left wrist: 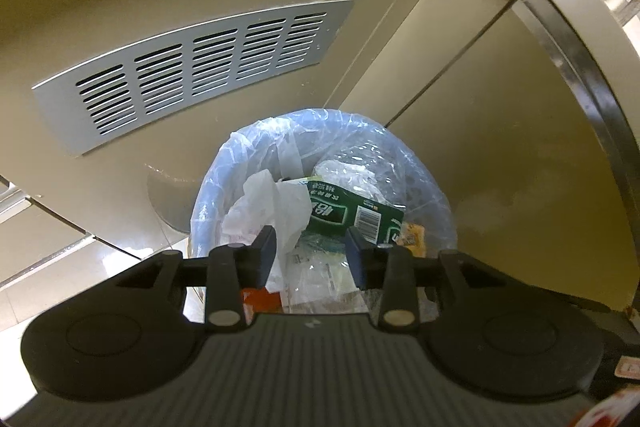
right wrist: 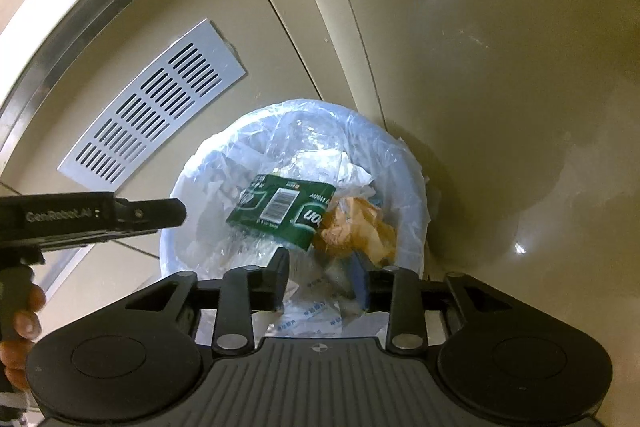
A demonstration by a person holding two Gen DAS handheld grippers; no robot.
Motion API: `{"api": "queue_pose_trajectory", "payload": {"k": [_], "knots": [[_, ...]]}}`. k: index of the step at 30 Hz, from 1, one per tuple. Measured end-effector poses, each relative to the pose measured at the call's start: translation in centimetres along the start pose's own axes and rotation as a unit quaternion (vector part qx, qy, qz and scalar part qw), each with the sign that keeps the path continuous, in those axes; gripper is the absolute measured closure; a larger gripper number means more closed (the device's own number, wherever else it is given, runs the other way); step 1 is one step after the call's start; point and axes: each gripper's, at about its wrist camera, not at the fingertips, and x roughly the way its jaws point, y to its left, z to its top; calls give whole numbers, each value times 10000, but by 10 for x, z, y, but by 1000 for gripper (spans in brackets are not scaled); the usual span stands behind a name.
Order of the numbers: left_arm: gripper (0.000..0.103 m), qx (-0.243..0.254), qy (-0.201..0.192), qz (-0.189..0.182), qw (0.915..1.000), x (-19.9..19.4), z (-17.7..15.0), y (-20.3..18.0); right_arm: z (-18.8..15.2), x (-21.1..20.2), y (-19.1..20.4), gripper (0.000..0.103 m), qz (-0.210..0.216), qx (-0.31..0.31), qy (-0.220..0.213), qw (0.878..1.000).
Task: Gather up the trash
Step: 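Open the left tool to drop the bottle while the right tool drops the lighter, then move both tools back up to the counter toward the tissue and orange net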
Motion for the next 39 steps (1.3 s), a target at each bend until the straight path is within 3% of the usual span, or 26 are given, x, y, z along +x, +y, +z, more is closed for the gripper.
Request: {"api": "queue_pose_trajectory", "payload": {"k": [23,39], "knots": [[68,459,22,-107,9989,-77,-37,0,-20,-72,32,61,-39,-166,-176,9997],[67,761,-189,-197,9967,-134,-47,-12,-34,-127,66,53,-135,-360,-463,9982]]}}
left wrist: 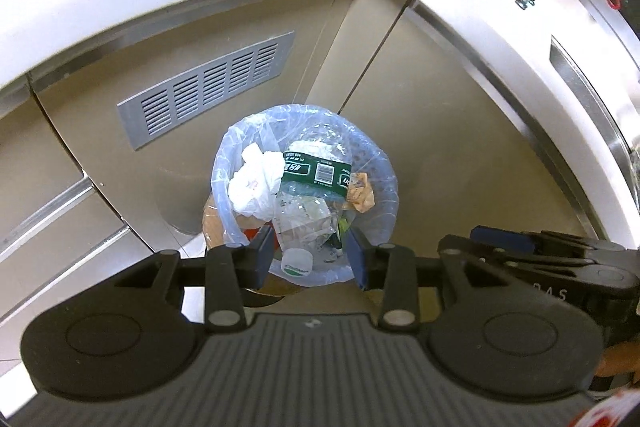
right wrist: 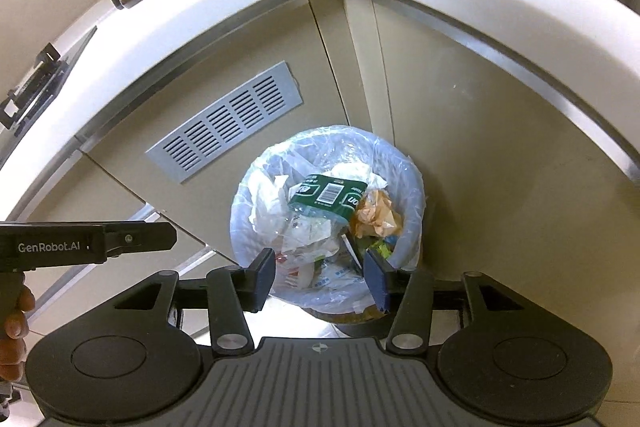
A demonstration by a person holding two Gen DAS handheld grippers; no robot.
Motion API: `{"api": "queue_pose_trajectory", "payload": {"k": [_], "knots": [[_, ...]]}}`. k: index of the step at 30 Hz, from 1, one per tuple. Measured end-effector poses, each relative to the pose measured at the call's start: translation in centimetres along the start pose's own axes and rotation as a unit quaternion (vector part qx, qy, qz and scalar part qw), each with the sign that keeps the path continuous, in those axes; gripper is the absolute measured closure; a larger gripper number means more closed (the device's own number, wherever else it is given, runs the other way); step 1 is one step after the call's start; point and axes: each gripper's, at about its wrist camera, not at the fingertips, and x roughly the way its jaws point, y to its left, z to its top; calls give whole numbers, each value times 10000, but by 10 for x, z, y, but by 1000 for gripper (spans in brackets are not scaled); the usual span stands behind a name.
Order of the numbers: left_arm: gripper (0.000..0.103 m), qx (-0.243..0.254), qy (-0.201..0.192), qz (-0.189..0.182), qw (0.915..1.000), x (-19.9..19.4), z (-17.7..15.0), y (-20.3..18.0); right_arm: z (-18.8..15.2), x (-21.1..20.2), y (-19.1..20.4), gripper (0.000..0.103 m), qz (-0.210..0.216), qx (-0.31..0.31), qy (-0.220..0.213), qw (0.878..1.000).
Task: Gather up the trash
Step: 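Move both tools back up to the counter toward the tissue and orange net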
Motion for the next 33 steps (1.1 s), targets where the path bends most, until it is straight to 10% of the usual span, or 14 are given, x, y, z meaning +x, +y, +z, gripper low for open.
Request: {"api": "queue_pose_trajectory", "payload": {"k": [16,33], "knots": [[65,257,-505,-188,9982,-38,32,-21,40,-46,6,53,91,-190,-633,9978],[65,-7,-1634,248,9863,-34,176,-41,216,-51,-76,53,158,-621,-1735,9828]]}}
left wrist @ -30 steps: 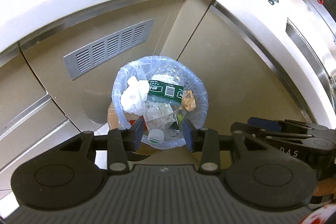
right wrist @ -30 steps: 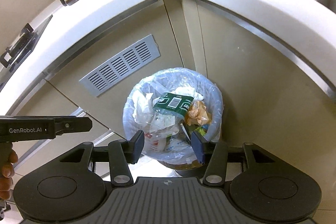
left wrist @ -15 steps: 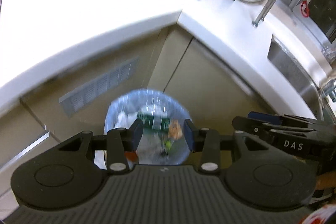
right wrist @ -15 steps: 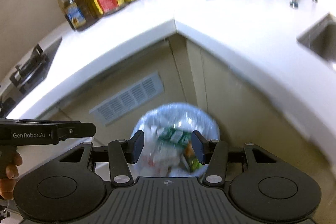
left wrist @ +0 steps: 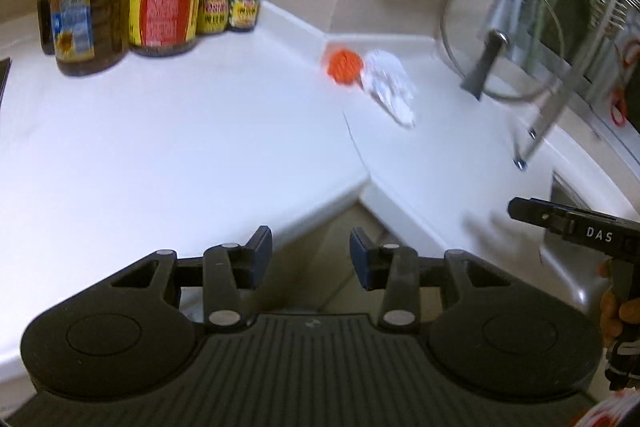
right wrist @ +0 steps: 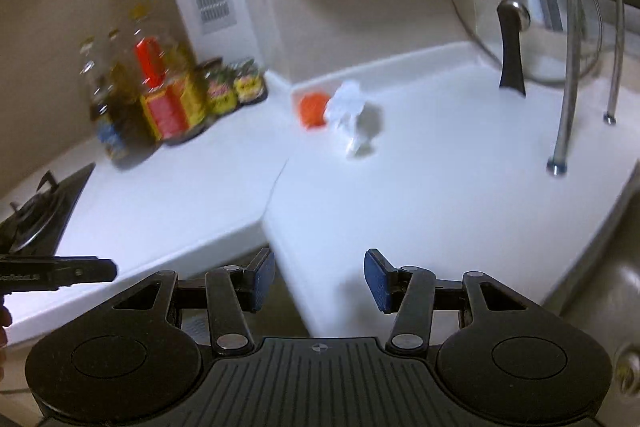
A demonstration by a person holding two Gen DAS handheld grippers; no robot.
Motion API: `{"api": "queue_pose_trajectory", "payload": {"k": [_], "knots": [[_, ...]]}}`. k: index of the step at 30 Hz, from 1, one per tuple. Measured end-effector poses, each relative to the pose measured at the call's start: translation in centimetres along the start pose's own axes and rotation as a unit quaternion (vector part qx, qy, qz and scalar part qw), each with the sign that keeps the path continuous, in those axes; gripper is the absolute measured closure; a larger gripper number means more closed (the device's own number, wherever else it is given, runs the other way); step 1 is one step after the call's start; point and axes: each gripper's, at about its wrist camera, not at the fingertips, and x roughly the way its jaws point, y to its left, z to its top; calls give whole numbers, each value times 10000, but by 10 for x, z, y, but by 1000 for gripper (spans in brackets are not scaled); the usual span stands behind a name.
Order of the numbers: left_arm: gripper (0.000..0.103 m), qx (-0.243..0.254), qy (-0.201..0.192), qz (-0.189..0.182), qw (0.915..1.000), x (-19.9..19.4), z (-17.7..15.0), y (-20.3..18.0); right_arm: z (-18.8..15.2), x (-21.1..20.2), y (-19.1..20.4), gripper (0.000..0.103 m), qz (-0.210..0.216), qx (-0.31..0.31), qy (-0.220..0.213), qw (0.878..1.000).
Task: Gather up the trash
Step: 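Move both tools back up to the counter toward the tissue and orange net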
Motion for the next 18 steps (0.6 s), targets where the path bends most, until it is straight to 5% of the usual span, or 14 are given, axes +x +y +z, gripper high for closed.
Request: {"api": "queue_pose_trajectory", "payload": {"k": [18], "knots": [[65,145,-311,344,9988,88,93,-35,103,103,-60,53,491,-234,-224,9983]]}}
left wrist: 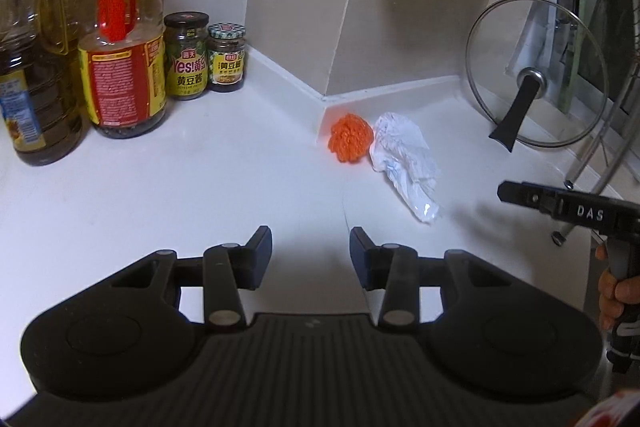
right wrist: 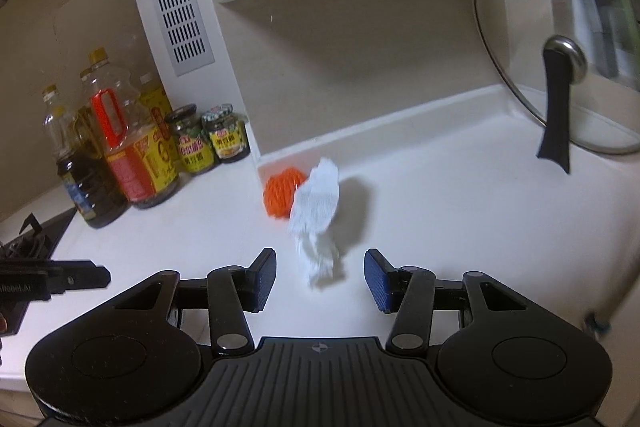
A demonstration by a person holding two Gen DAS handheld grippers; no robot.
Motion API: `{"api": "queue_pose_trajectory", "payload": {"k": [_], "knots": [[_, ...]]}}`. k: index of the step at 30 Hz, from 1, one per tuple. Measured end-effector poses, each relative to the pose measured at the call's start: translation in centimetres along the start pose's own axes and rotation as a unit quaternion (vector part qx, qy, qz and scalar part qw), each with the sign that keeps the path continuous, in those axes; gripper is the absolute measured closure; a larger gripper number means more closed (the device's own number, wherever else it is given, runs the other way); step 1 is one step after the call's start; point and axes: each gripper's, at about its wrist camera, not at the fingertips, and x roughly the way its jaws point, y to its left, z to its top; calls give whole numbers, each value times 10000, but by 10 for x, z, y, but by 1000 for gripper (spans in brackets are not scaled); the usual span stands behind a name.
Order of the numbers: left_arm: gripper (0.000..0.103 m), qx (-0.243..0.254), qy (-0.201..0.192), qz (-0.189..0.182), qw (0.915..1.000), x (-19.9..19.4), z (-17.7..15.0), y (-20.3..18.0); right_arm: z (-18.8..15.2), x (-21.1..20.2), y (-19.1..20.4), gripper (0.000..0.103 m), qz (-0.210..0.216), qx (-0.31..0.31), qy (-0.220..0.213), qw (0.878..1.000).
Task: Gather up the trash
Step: 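Move both tools back up to the counter toward the tissue and orange net, then grasp the crumpled white tissue with the right tool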
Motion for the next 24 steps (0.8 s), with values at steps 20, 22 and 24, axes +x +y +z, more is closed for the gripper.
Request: {"api": "queue_pose_trajectory", "payload": {"k": [20,22,24], "knots": [[65,73,180,181,9996,62,34,-3,20,91,20,53,209,-772,177,9966],[65,92,205,202,9995,68,36,-3,18,101,21,53,140,-896,241,9956],[65,95,229,210,9995,75,38,-3,15,110,21,53,69,-1028,303,9942]]}}
